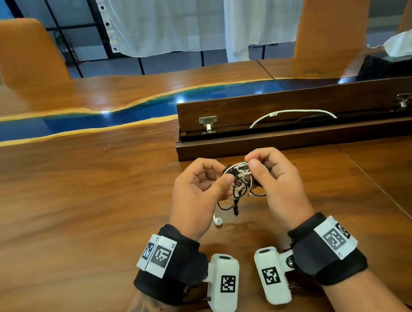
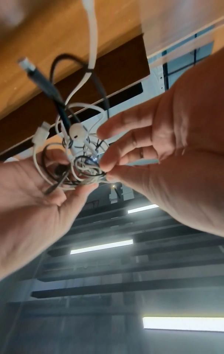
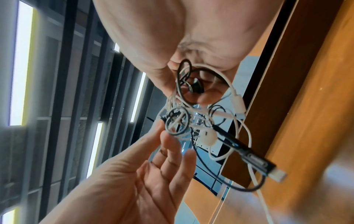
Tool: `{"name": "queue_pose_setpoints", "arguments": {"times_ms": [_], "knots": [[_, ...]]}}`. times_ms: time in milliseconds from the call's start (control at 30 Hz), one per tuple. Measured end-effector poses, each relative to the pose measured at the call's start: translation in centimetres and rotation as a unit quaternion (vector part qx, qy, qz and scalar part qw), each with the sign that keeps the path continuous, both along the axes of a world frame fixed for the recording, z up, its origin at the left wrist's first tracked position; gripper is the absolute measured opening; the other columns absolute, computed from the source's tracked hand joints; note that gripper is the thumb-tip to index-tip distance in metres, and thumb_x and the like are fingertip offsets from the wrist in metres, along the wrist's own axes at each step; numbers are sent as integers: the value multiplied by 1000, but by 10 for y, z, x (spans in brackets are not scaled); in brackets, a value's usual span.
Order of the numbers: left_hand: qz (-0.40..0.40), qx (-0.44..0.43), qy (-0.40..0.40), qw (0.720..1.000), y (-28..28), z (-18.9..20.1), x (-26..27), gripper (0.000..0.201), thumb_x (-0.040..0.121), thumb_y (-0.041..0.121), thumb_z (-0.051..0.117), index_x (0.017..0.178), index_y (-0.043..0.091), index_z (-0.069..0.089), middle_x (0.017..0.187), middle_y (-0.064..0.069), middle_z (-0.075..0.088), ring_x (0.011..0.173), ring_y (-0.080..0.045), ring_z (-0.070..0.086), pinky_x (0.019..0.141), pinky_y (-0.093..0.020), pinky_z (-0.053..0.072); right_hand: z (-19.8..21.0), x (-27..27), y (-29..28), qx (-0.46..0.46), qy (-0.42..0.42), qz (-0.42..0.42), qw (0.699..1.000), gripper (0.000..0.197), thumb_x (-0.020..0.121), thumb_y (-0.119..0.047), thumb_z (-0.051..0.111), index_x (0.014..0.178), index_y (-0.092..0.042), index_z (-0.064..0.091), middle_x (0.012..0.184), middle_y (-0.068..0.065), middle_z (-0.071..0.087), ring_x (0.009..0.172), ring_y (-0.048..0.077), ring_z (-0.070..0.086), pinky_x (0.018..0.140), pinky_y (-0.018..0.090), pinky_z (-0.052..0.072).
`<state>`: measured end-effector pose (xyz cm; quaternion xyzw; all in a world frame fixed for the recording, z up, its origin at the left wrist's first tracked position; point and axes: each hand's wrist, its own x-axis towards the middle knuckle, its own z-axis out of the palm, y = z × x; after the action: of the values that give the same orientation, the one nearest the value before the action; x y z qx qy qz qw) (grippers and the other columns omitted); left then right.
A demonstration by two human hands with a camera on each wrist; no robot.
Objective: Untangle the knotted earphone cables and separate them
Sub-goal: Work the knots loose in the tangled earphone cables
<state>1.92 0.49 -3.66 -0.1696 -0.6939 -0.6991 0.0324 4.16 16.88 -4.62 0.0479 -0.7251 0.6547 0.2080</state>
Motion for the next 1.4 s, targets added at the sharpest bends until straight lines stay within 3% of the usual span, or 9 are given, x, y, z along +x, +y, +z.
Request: {"name": "queue_pose_setpoints", "arguments": {"times_ms": [133, 367, 433, 600, 767, 967, 1133, 1200, 1400], "knots": [[25, -20, 27, 999, 0, 0, 1, 12, 91, 1, 68, 95, 10, 61, 88, -12, 68, 69, -19, 69, 67, -31, 61, 2, 1, 2, -3, 6, 36, 999, 23, 98, -2, 60, 115, -15, 67, 93, -3, 71, 87, 8, 68, 72, 20, 54], [43, -28, 63, 997, 6, -3, 5, 20, 92, -6, 61, 92, 14, 58, 87, -8, 64, 77, -21, 70, 73, -42, 60, 0, -1, 4, 65, 26, 14, 997, 12, 97, -22, 66, 86, -19, 72, 84, -1, 65, 81, 13, 61, 72, 24, 50], [31, -26, 66, 997, 7, -2, 6, 21, 92, -7, 61, 92, 14, 59, 90, -8, 66, 81, -24, 70, 73, -44, 59, -2, -2, 4, 82, 30, -4, 996, 5, 95, -22, 69, 91, -26, 68, 96, -1, 62, 90, 12, 61, 76, 27, 52], [35, -2, 65, 997, 9, 0, 7, 19, 92, -5, 64, 93, 14, 64, 92, 2, 70, 84, -20, 70, 71, -37, 61, 0, 1, 3, 99, 15, 70, 992, 35, 94, -10, 66, 117, -37, 67, 127, -8, 60, 118, 9, 58, 90, 23, 54], [45, 10, 40, 998, 8, -2, 5, 13, 93, -6, 61, 97, 7, 60, 90, 1, 70, 80, -18, 71, 67, -36, 62, 0, 1, 2, 58, 27, 10, 998, 19, 95, -13, 67, 101, -30, 75, 99, -13, 73, 98, 9, 68, 80, 22, 55], [50, 52, 13, 997, 9, -1, 4, 19, 95, -6, 56, 99, 12, 61, 104, -7, 71, 91, -27, 71, 73, -40, 62, 0, 0, 3, 79, -6, 60, 995, 34, 95, -2, 63, 116, -28, 69, 112, -15, 71, 104, 7, 65, 84, 20, 55], [35, 104, -36, 993, 9, 1, 2, 16, 101, 4, 52, 110, 11, 62, 113, -12, 68, 88, -19, 67, 76, -40, 61, -2, -3, 7, 70, 21, 16, 997, 28, 91, -6, 72, 104, -30, 71, 107, -2, 70, 96, 21, 65, 84, 44, 57], [26, 83, -32, 996, 10, 0, 3, 15, 97, 9, 61, 111, 11, 61, 109, -3, 70, 88, -15, 70, 77, -39, 62, -2, -2, 7, 64, 36, 2, 997, 24, 89, -7, 75, 99, -28, 71, 103, 2, 69, 93, 25, 65, 82, 48, 57], [47, 16, -21, 999, 12, -8, 2, 22, 88, 6, 73, 106, 13, 63, 99, -8, 70, 90, -28, 69, 77, -38, 61, 1, 0, 3, 71, 66, 2, 995, 23, 88, -5, 75, 96, -26, 70, 102, 0, 66, 95, 18, 66, 80, 40, 59]]}}
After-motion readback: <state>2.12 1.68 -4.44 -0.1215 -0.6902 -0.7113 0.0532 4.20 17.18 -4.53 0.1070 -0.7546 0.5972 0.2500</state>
